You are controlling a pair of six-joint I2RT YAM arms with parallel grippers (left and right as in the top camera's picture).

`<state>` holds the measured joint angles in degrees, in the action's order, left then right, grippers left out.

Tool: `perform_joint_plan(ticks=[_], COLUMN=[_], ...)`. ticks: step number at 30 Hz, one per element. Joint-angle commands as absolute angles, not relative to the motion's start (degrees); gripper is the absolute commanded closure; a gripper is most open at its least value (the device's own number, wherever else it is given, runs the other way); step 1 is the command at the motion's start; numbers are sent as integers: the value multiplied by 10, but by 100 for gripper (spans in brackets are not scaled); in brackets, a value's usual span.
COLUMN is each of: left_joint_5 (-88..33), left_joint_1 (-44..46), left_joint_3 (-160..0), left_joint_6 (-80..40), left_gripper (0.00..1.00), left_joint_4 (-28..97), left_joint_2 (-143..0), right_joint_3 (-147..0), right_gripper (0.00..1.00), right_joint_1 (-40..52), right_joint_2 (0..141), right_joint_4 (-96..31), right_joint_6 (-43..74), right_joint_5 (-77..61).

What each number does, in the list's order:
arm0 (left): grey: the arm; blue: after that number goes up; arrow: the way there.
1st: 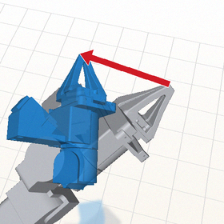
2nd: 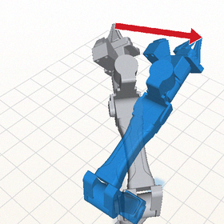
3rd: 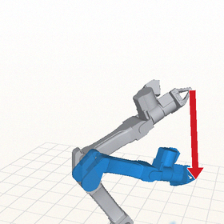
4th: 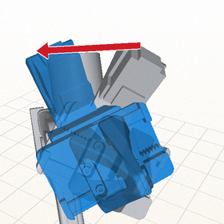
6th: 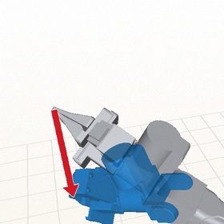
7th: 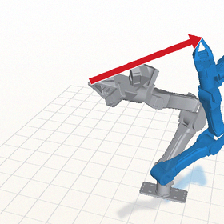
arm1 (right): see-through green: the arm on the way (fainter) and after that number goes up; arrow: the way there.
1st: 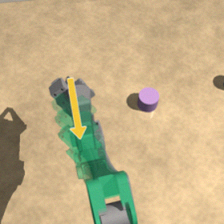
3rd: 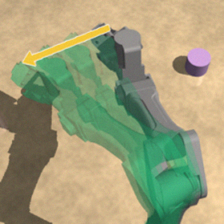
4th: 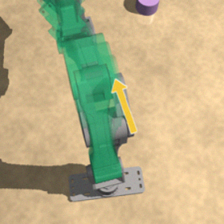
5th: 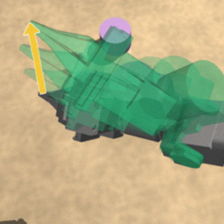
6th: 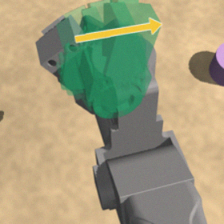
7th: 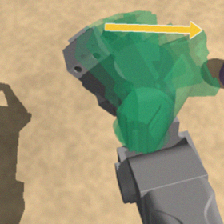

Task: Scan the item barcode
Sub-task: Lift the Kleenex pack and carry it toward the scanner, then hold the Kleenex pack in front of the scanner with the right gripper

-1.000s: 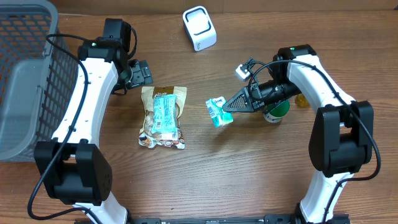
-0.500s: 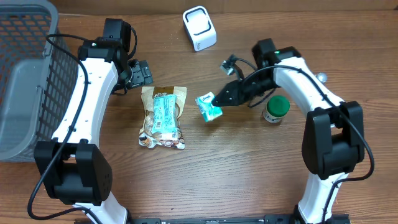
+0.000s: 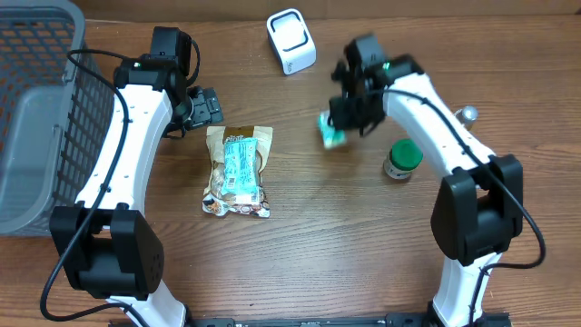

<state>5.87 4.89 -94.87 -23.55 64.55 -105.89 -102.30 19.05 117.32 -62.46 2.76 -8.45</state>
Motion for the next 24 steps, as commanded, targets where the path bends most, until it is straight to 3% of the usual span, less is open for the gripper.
perform_joint_plan(ticks=[1,5,13,24], left_joint_5=[64,64,64,64], left_joint_1=[54,54,54,54], left_joint_3=[-956,-956,-956,-956], left_joint_6=[-227,-227,-227,-227], left_gripper=[0,0,1,0], left_joint_4=[644,644,644,644], left_joint_2=[-1051,-1051,-1051,-1051], right_joint_3=[-1129,-1179,-1176,-1176], right_gripper=[96,96,96,96], right_joint_1=[190,202,254,281], right_joint_2=[1152,1152,1169,1247], right_joint_4=[-634,-609,-436,-237], right_joint_6=[45,36,-69,-189], right_joint_5=[25,118,269,326])
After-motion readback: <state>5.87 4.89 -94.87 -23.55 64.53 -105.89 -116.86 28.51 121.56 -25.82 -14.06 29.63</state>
